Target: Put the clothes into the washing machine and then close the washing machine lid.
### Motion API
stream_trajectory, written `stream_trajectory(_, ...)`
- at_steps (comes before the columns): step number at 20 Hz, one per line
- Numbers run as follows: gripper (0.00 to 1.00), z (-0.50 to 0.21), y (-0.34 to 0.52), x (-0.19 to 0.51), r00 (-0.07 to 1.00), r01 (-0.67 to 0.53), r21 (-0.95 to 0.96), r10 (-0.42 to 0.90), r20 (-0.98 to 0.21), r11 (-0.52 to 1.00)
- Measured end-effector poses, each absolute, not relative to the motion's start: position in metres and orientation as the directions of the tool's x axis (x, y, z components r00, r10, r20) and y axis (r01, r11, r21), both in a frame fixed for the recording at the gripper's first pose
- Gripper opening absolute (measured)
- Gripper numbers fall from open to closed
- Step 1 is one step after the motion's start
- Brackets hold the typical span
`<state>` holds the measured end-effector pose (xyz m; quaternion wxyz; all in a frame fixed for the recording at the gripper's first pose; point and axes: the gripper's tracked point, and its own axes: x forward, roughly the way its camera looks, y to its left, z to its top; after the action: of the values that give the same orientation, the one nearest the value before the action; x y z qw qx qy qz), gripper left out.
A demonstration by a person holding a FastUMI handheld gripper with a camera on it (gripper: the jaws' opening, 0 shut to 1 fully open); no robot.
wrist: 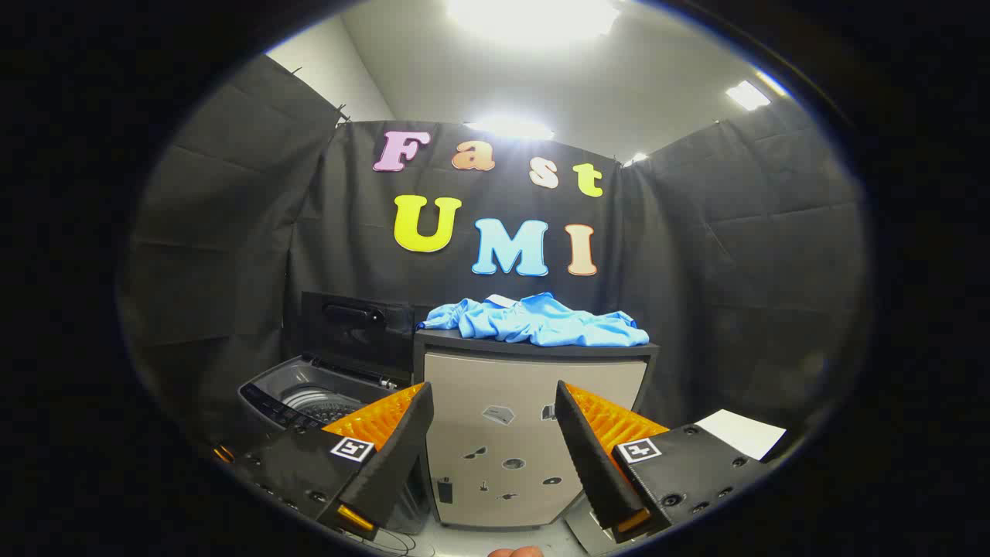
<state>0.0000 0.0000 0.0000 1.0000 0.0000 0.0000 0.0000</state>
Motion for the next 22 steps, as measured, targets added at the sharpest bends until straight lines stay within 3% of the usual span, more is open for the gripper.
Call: stream_trajectory(22,0.98,-0.0005,0.0019,-0.0001,1.000,-0.008,-0.011,0.008,0.000,1.000)
